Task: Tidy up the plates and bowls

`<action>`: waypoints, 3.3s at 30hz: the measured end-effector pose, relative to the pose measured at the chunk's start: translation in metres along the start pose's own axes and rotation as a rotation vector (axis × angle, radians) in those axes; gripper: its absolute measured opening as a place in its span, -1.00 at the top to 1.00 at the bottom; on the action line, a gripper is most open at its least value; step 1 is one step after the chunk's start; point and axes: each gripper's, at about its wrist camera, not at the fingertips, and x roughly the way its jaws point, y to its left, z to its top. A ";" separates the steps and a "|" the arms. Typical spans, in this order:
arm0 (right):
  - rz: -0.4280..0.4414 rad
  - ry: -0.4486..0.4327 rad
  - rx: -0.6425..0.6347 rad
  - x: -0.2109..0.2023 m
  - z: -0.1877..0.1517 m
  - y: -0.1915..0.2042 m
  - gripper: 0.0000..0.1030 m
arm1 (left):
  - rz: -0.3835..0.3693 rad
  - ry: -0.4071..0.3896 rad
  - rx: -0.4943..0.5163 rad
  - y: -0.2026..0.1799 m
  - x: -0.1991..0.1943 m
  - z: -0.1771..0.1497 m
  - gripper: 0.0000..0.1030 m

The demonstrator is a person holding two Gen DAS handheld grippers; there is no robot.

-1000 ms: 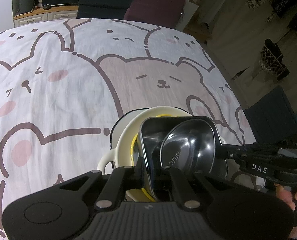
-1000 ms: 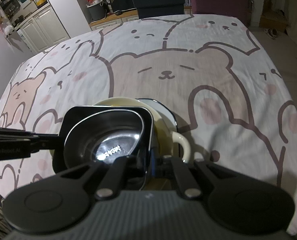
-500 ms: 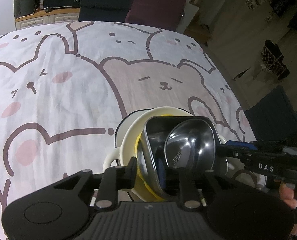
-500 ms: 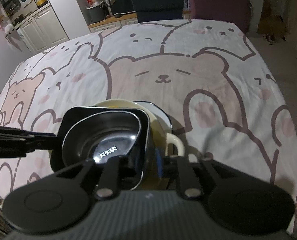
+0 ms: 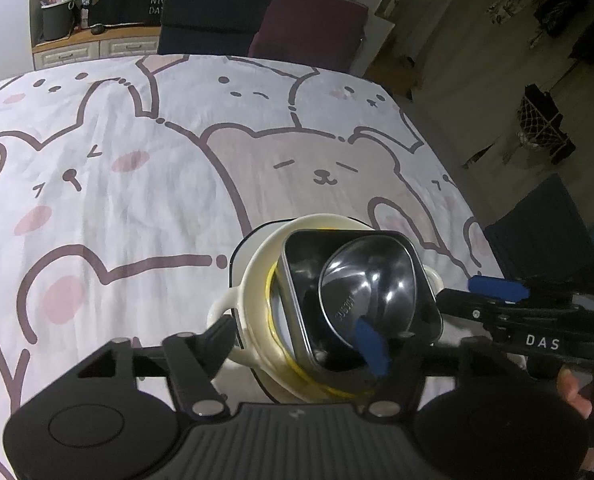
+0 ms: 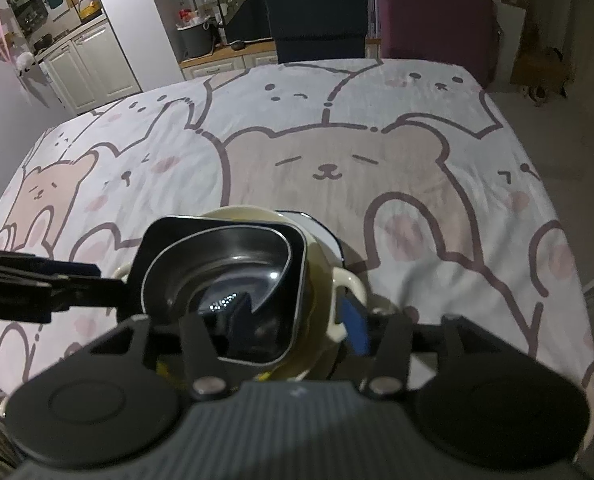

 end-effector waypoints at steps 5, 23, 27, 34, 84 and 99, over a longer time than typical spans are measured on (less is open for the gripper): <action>-0.021 -0.027 -0.001 -0.006 -0.004 -0.001 -0.53 | 0.020 -0.036 0.003 -0.001 -0.011 -0.005 -0.76; -0.022 -0.176 -0.010 -0.057 -0.029 0.007 -0.99 | 0.084 -0.187 0.083 -0.025 -0.070 -0.043 -1.00; -0.019 -0.218 -0.007 -0.072 -0.041 0.009 -0.99 | 0.095 -0.231 0.086 -0.031 -0.083 -0.061 -1.00; -0.012 -0.314 -0.019 -0.096 -0.065 0.019 -0.99 | 0.109 -0.310 0.079 -0.039 -0.105 -0.092 -1.00; -0.108 -0.543 -0.098 -0.114 -0.185 0.032 -0.99 | 0.272 -0.497 0.120 -0.049 -0.115 -0.214 -1.00; -0.105 -0.539 -0.106 -0.113 -0.186 0.033 -0.99 | 0.269 -0.499 0.125 -0.049 -0.116 -0.215 -1.00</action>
